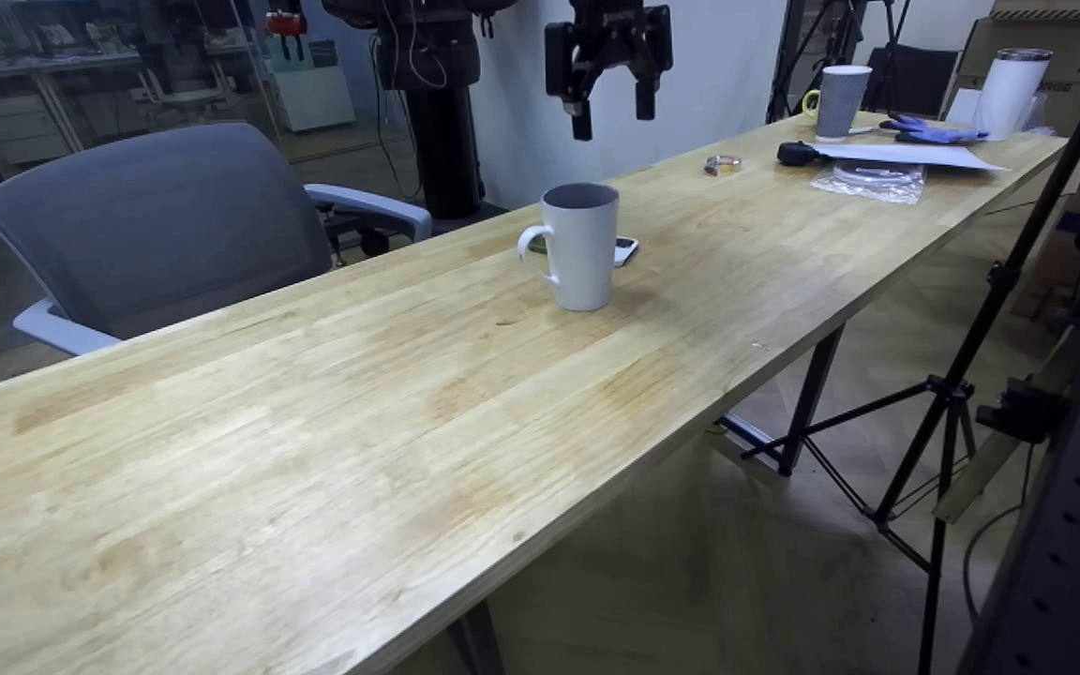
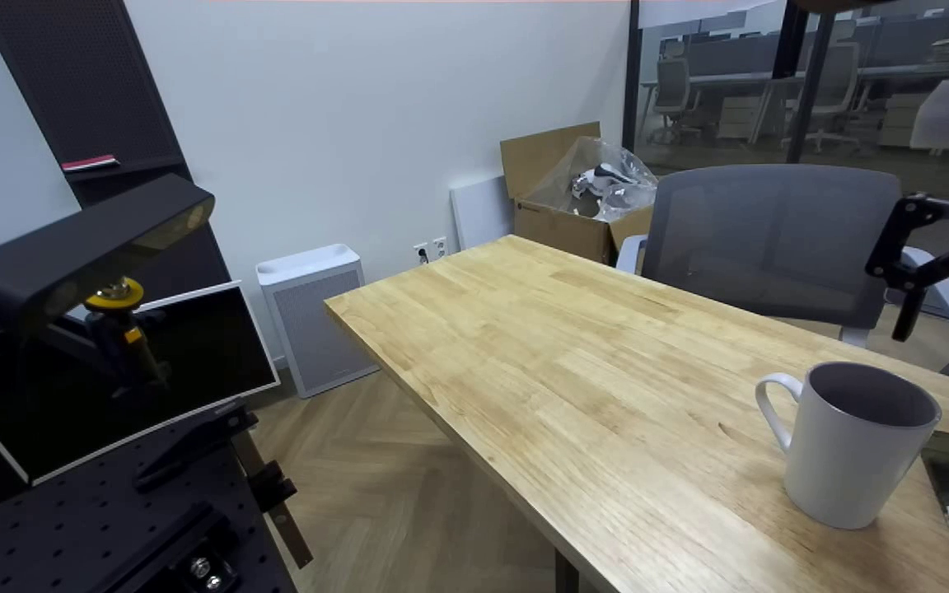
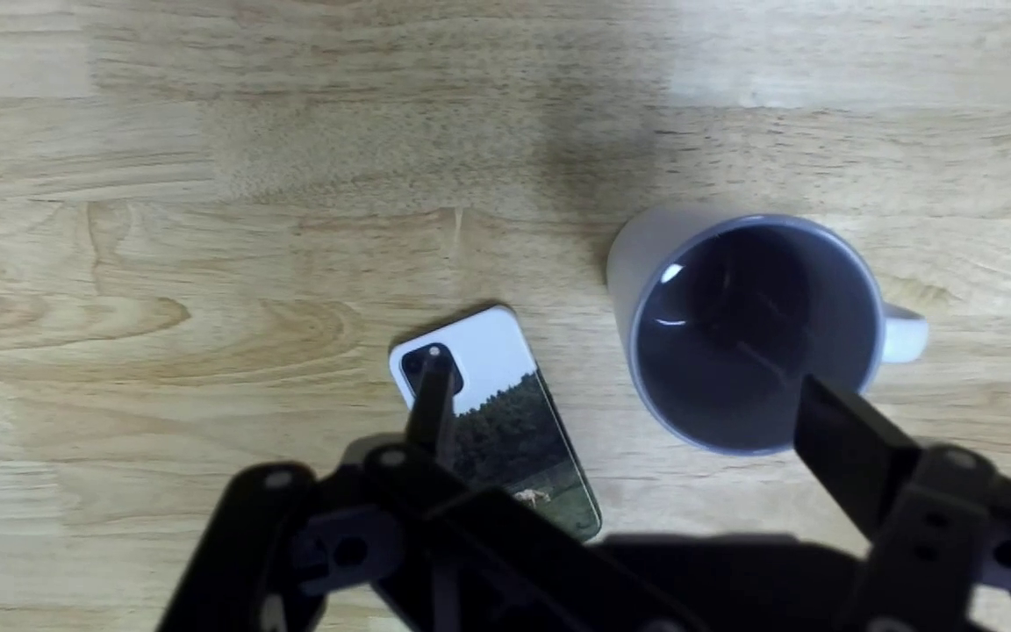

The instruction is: Move the mug forward

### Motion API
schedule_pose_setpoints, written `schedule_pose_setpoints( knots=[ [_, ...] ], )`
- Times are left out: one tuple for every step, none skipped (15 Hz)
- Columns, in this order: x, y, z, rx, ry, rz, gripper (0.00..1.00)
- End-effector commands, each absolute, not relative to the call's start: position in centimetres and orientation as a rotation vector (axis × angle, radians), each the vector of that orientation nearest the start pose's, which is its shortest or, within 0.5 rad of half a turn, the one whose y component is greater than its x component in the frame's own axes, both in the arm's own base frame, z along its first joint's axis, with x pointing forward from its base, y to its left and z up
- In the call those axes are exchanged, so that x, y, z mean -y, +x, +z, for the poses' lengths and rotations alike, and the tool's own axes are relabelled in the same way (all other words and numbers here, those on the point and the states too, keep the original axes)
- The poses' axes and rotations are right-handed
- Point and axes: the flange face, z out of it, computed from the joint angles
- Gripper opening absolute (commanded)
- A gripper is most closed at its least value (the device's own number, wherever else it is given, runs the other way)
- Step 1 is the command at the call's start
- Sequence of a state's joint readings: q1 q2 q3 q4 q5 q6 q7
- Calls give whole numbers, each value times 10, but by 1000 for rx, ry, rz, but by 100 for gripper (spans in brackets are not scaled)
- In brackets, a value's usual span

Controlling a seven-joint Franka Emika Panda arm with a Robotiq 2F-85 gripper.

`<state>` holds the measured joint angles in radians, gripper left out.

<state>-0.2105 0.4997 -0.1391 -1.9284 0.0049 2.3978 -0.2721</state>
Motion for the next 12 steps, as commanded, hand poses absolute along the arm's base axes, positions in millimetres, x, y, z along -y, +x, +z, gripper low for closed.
schedule_pose_setpoints(
  knots=[
    [211,589,220,-134,-3215,67,100],
    [211,589,218,-135,-3214,67,100],
    [211,589,215,-135,-3213,65,100],
    [211,589,213,-135,-3214,62,100],
    [211,590,210,-136,-3214,63,100],
    [211,590,208,-137,-3214,65,100],
    [211,590,206,-139,-3215,65,100],
    [211,590,204,-141,-3214,61,100],
    [210,591,202,-147,-3211,52,100],
    [210,591,200,-152,-3211,40,100],
    [209,592,198,-156,-3208,30,100],
    [209,593,197,-161,-3206,24,100]
  ],
)
